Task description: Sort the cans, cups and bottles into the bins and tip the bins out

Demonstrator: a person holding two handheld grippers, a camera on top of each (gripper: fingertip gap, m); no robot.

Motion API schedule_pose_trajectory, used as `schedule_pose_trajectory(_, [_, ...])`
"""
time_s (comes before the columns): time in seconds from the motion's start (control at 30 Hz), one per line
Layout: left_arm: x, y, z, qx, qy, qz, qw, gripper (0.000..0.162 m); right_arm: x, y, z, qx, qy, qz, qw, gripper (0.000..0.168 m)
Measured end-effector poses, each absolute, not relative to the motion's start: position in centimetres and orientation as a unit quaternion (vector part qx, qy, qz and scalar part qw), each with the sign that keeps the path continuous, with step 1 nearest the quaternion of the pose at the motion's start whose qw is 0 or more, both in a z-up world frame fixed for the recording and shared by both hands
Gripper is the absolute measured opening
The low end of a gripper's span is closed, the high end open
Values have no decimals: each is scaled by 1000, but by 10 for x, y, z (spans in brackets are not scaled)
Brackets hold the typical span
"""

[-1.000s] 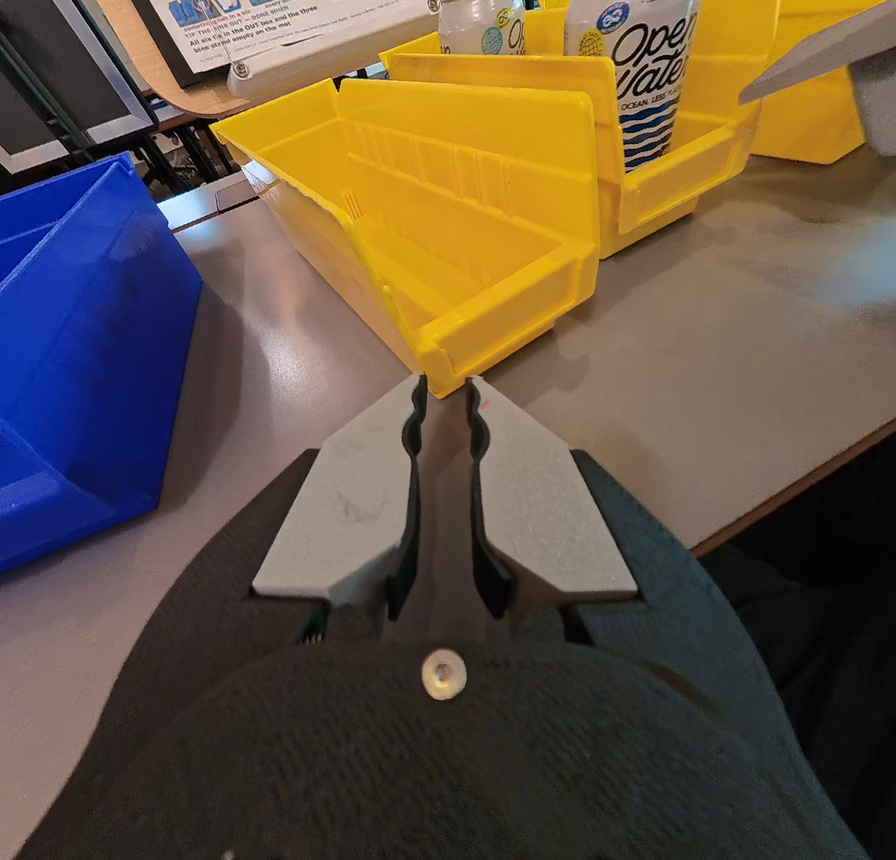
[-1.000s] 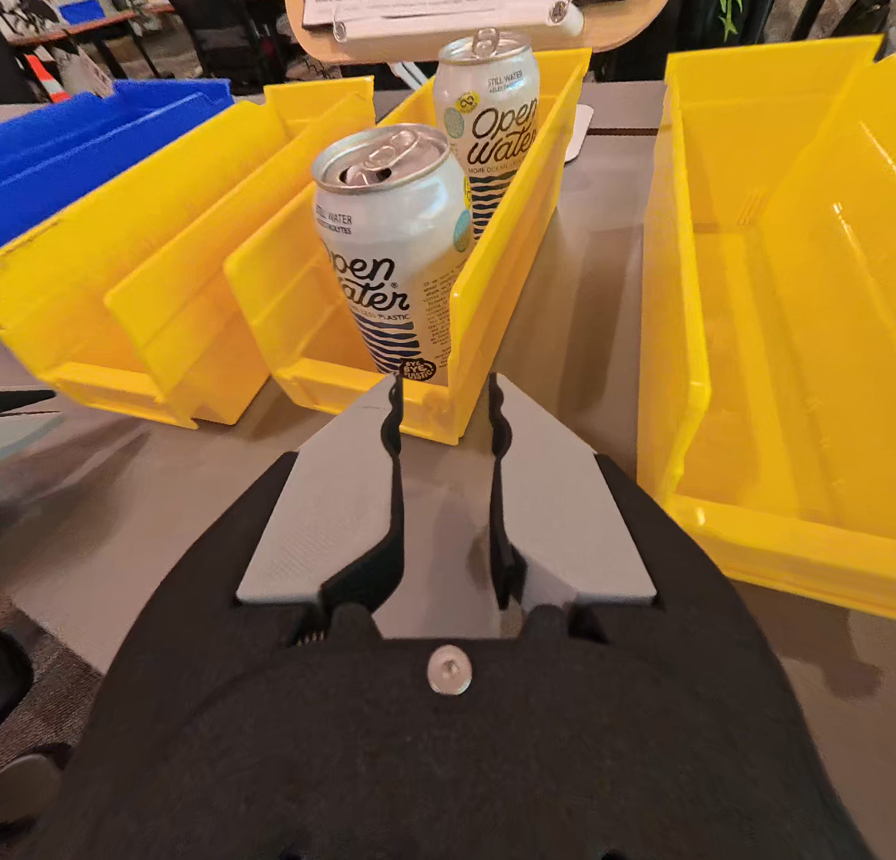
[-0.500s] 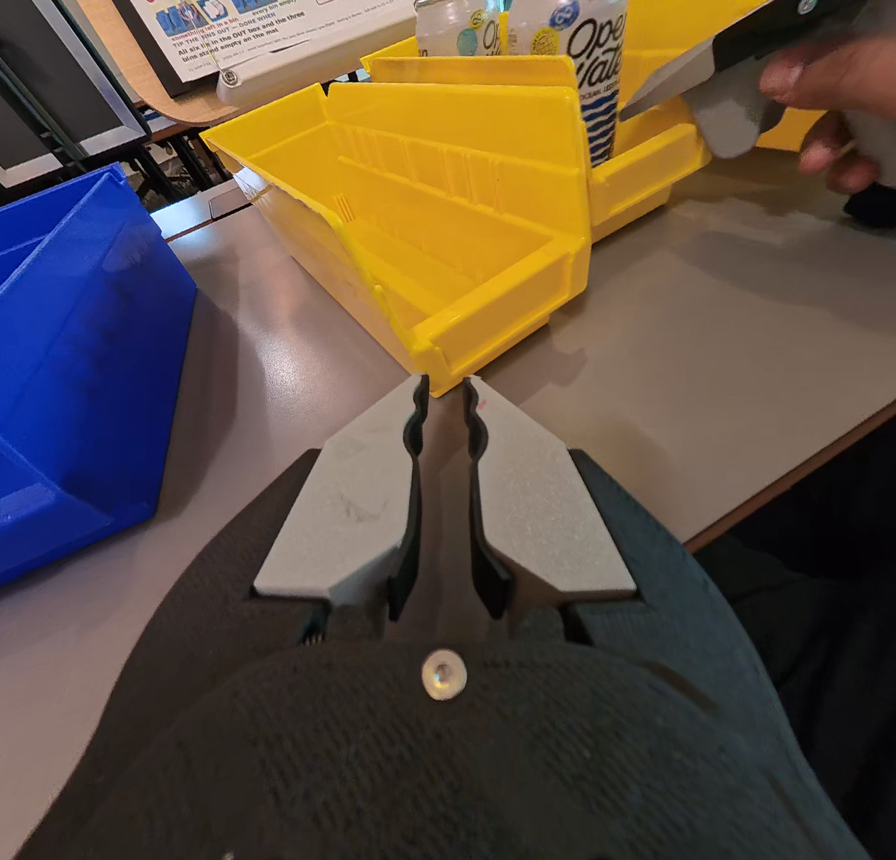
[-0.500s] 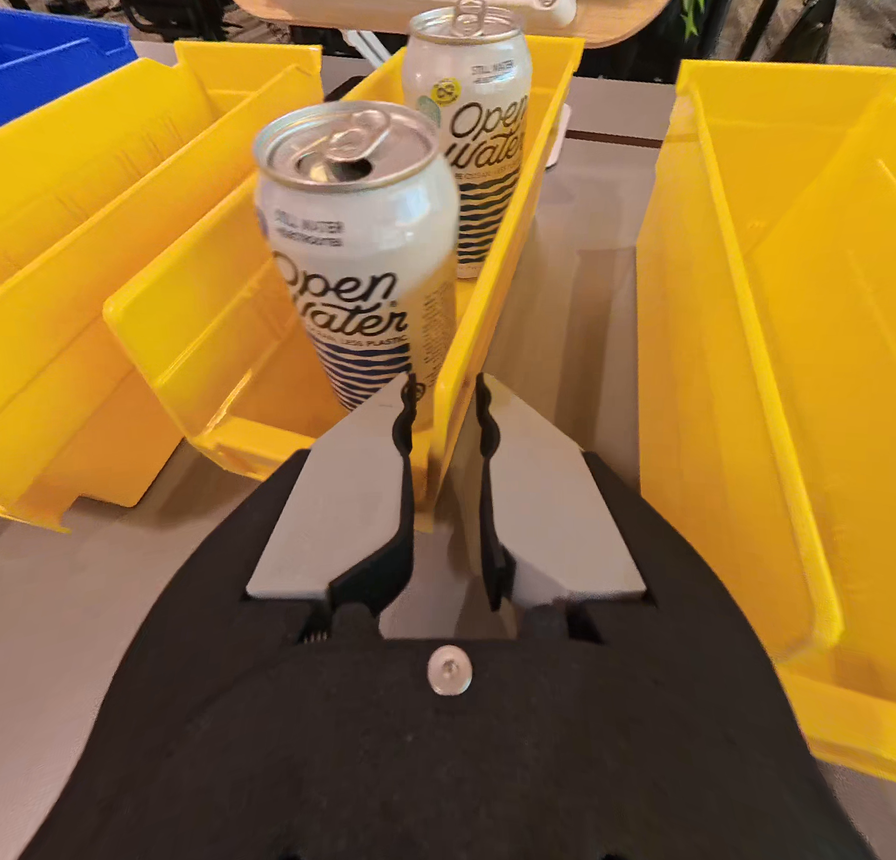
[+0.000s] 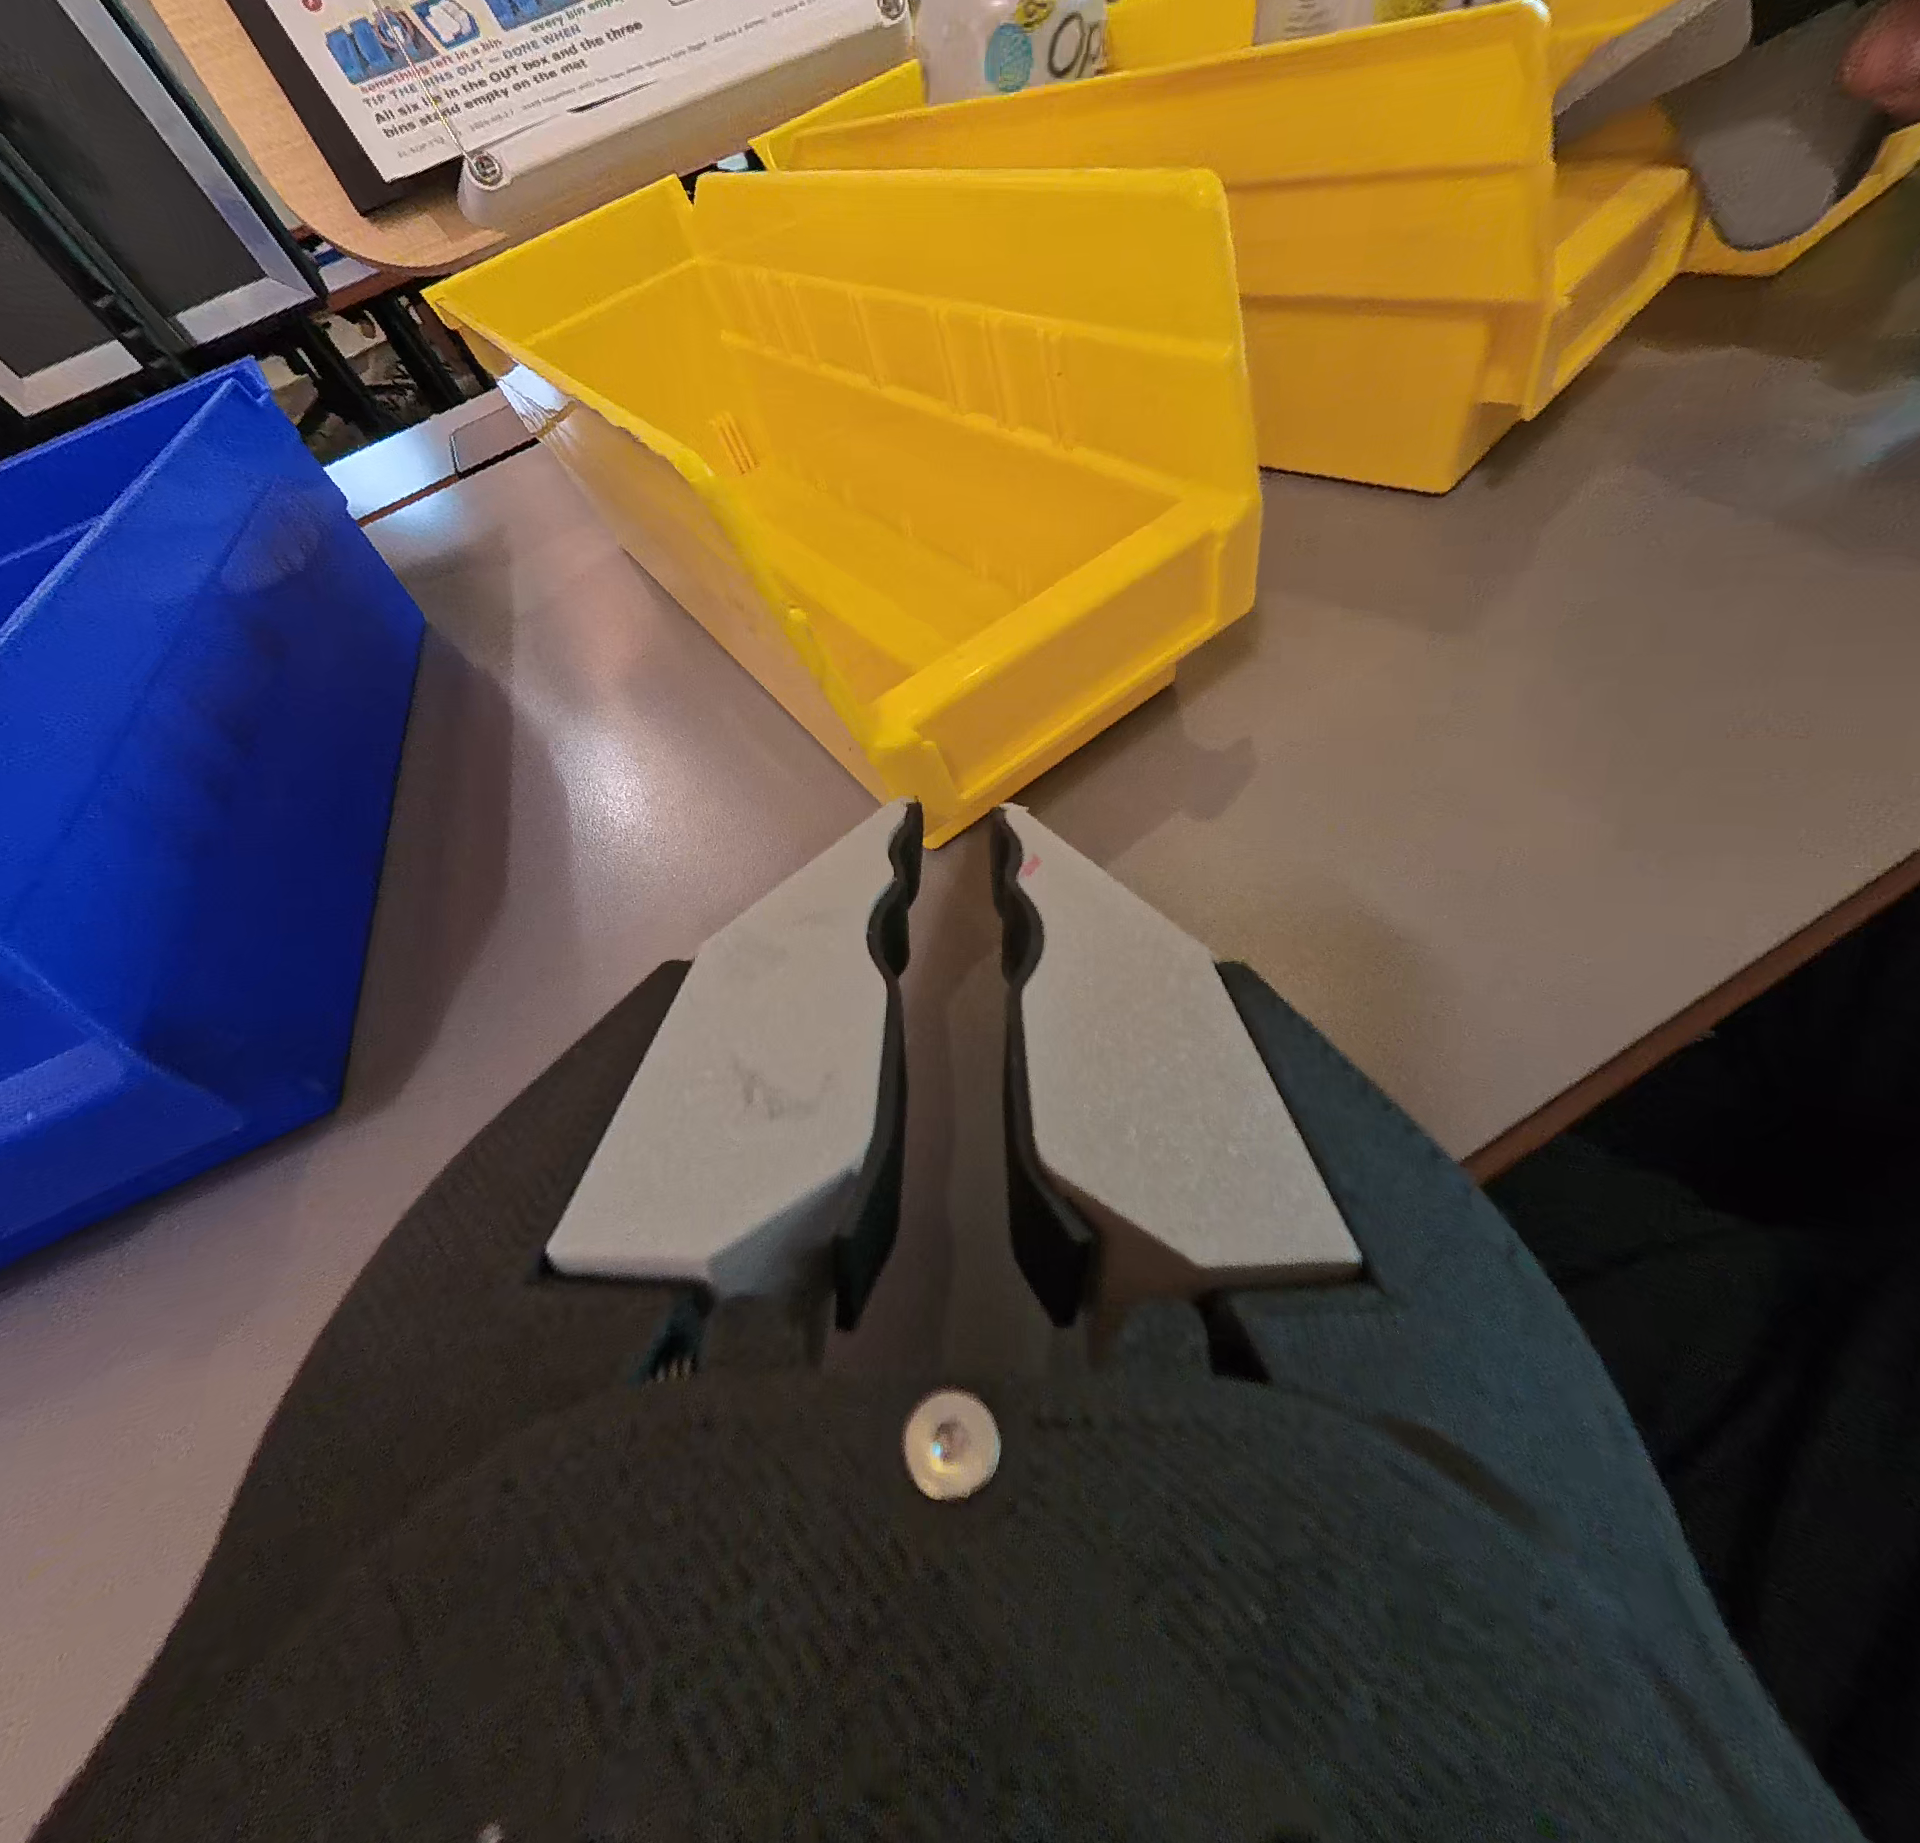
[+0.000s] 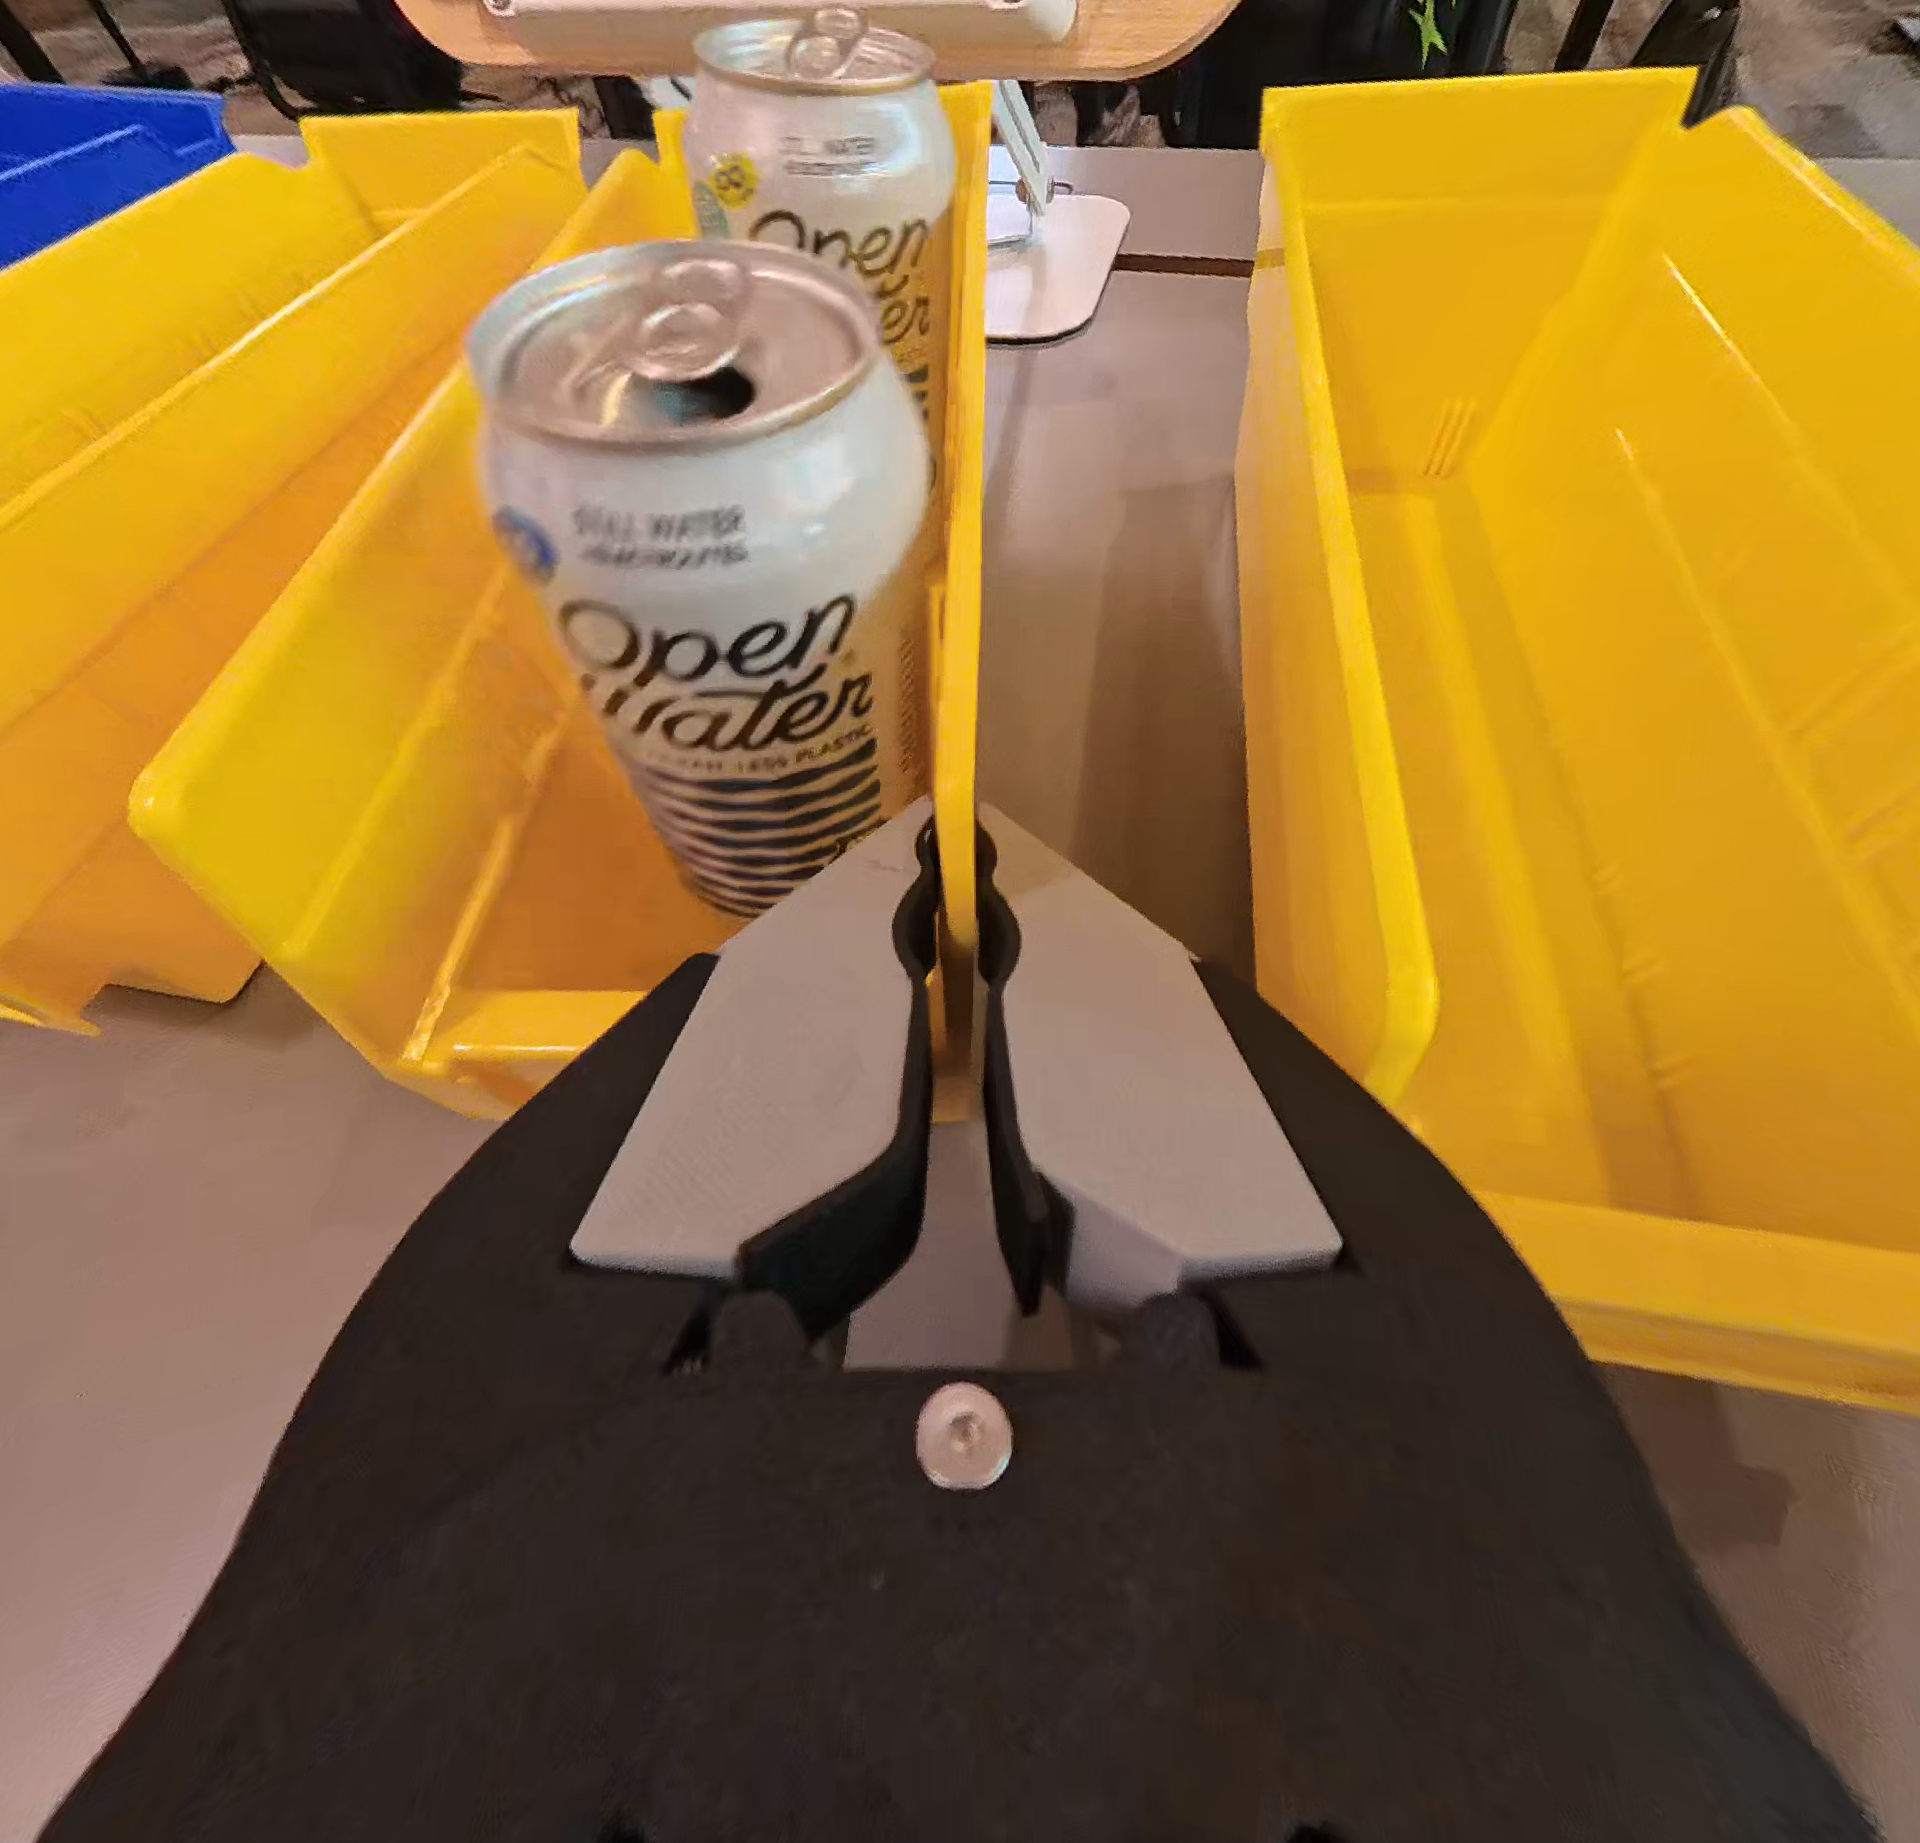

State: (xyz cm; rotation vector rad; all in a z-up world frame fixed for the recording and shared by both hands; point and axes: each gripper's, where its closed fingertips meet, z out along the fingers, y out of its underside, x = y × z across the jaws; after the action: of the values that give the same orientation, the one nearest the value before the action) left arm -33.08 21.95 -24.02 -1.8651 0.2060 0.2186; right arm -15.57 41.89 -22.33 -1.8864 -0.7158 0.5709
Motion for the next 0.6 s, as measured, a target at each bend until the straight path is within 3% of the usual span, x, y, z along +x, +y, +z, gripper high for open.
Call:
schedule_pose_trajectory(0.4, [-331,219,-240,-800,90,95,586,9,-146,419,-222,-782,-293,268,480,0])
schedule_pose_trajectory(0.6, [-330,219,-240,-799,92,92,587,9,-128,417,-195,-795,-331,275,428,0])
